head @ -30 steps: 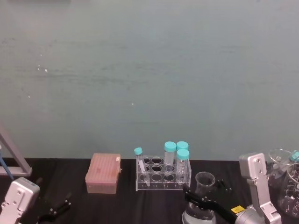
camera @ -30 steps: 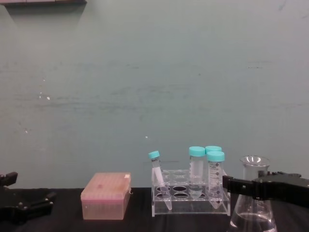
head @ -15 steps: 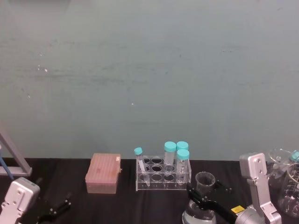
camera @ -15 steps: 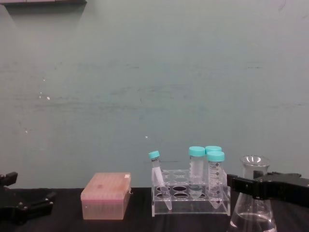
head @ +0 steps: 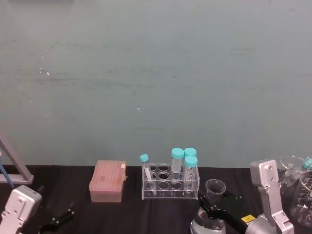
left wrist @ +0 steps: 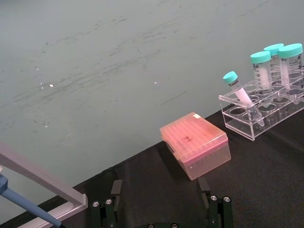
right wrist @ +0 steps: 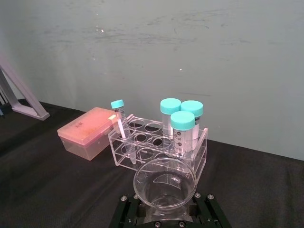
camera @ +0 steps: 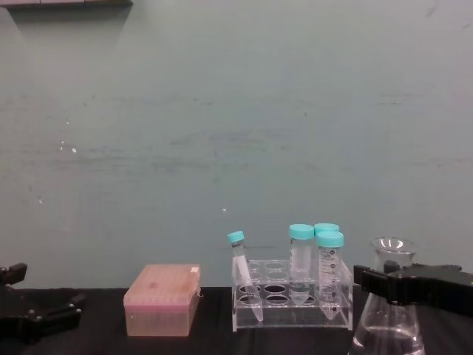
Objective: Pick up the beaker with the right gripper, shake it three times, and then put it down.
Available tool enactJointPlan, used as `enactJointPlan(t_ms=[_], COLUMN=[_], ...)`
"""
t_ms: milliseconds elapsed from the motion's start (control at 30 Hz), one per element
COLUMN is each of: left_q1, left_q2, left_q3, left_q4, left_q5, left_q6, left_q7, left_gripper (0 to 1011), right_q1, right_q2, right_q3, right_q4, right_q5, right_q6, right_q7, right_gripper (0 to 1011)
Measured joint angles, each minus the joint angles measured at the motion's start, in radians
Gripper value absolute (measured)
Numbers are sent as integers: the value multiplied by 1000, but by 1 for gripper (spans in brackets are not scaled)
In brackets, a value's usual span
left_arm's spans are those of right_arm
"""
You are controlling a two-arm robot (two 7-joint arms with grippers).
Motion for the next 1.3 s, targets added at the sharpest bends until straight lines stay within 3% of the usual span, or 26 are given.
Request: enactJointPlan(t_ms=[300, 500, 667, 1033, 1067, 1167, 1200, 1267, 1300], left_q1=[0, 0, 0, 0, 0, 0, 0, 0, 0], left_q2=[0, 0, 0, 0, 0, 0, 0, 0, 0], left_q3=[0, 0, 0, 0, 0, 0, 0, 0, 0], left_q4=[0, 0, 0, 0, 0, 0, 0, 0, 0], left_q5=[0, 0, 0, 0, 0, 0, 0, 0, 0], left_q6=[0, 0, 0, 0, 0, 0, 0, 0, 0], left_q7=[0, 0, 0, 0, 0, 0, 0, 0, 0], left_gripper=[1000, 1000, 1000, 1000, 1000, 1000, 1000, 1000, 1000], right_q1=[-1, -1, 24, 69, 68, 48, 48, 20, 20], right_q2=[0, 11, 18, 26, 22, -20, -20, -93, -93], right_q3=[1, 24, 42, 32, 34, 71, 71, 137, 137], right_q4=[-1, -31, -75, -100, -103, -119, -119, -138, -138], right_q5=[2, 26, 49, 70, 81, 189, 189, 326, 326], right_q6=[0, 10, 31, 68, 76, 143, 143, 228, 228], right_q7=[1, 21, 23, 28, 29, 31, 31, 8, 8], right_gripper=[450, 449, 449, 450, 449, 449, 449, 449, 449])
